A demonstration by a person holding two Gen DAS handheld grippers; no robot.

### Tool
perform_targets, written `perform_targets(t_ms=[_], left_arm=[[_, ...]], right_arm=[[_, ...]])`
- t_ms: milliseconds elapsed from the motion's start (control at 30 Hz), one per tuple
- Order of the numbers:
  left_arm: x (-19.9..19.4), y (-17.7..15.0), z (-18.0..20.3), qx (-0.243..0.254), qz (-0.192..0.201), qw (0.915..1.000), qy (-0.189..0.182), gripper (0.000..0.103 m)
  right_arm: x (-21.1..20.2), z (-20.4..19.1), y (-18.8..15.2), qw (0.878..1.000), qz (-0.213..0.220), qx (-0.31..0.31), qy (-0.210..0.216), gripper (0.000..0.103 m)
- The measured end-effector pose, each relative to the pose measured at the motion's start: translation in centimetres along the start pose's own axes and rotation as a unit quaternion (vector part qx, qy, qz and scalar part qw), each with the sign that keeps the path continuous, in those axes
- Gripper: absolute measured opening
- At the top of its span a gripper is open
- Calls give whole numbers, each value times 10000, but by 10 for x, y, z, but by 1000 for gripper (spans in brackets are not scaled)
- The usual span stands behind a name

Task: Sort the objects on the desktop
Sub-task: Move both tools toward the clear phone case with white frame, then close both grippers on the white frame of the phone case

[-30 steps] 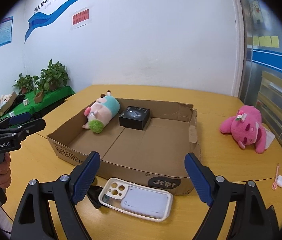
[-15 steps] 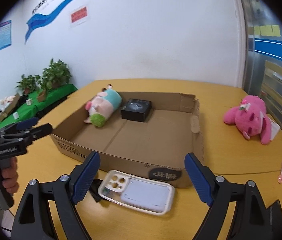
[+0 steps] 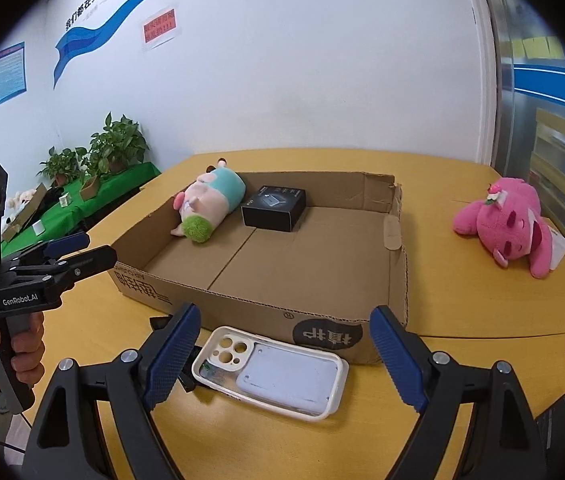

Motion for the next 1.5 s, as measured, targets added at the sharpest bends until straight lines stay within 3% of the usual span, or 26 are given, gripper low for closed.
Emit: perform_targets(t_ms=[133, 467, 633, 800, 867, 1100, 1233, 1367, 1467, 1500], left_arm=[[5, -4, -2, -42, -128, 9999, -24, 99], [41, -23, 19, 151, -872, 9940, -638, 97], [68, -34, 33, 136, -1286, 9875, -897, 97], [92, -49, 52, 290, -1635, 9817, -931, 97], [98, -53, 57, 329, -1724, 9796, -976, 95], [123, -67, 67, 434, -2246, 9678, -1050, 48], [128, -69, 66, 322, -2331, 9655, -1120, 38], [129, -69, 69, 378, -2330, 9657, -1083, 36], [129, -67, 66, 378, -2294, 9677, -977, 22], [129, -67, 64, 351, -2315, 9673, -971, 22]], right_arm=[[9, 10, -6, 9997, -133, 179, 95, 87], [51, 53, -50, 9912, -998, 867, -67, 83], [66, 49, -64, 9890, -1237, 812, 72, 67], [80, 53, -74, 9847, -1478, 909, 140, 34], [82, 56, -77, 9834, -1528, 958, 176, 26], [78, 62, -76, 9844, -1449, 967, 234, 12], [77, 64, -76, 9841, -1412, 1027, 329, 11], [77, 65, -76, 9839, -1403, 1043, 360, 11], [76, 65, -76, 9837, -1402, 1061, 374, 11], [75, 65, -76, 9837, -1404, 1056, 377, 10]])
Point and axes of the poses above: each gripper's, at about its wrist camera, not at the fingertips, and x roughly the way its jaws point, z to its right, y to its top, the point moved 1 cm from there along x, roughly the way its jaws point, and after that the axes turned 4 degrees about y, right-handed, at the moved point
